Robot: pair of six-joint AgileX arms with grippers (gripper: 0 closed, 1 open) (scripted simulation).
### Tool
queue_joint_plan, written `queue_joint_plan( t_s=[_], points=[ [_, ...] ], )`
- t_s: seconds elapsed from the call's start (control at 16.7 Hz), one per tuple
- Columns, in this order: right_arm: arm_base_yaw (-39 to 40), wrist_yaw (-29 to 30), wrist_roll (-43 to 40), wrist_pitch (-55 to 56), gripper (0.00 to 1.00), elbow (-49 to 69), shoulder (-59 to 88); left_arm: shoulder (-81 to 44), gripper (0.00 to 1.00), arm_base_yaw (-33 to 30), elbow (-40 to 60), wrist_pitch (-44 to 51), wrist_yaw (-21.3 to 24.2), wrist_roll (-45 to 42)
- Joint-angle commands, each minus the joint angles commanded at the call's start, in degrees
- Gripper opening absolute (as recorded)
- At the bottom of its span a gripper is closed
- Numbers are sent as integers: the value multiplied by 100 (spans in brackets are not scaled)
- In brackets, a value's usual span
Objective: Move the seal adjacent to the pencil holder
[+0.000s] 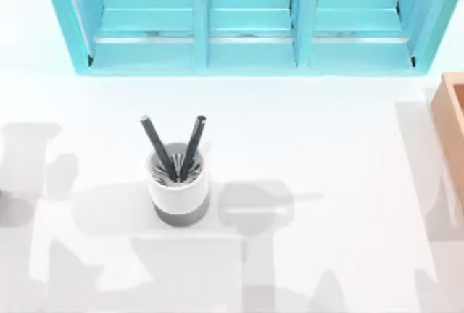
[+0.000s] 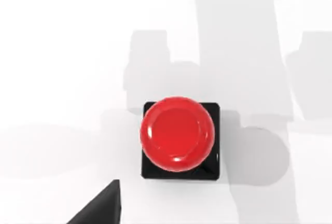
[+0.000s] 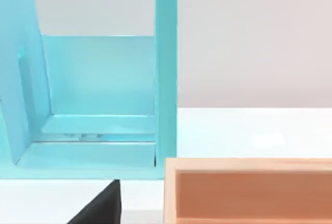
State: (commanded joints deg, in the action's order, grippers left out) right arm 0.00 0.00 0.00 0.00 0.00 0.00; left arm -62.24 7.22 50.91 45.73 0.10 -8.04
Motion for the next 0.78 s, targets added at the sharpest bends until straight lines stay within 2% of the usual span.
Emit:
queue_joint_plan(
  t_s=[0.42, 0.6, 0.78],
  points=[
    [0, 0, 0, 0, 100, 0, 0, -2936, 100, 354, 2488, 2172, -5, -390],
    [0, 0, 0, 0, 100, 0, 0, -3580, 100, 435, 3084, 2654, -7, -480],
    [0, 0, 0, 0, 100, 0, 0, -3751, 100, 456, 3233, 2780, -7, -504]
  ],
)
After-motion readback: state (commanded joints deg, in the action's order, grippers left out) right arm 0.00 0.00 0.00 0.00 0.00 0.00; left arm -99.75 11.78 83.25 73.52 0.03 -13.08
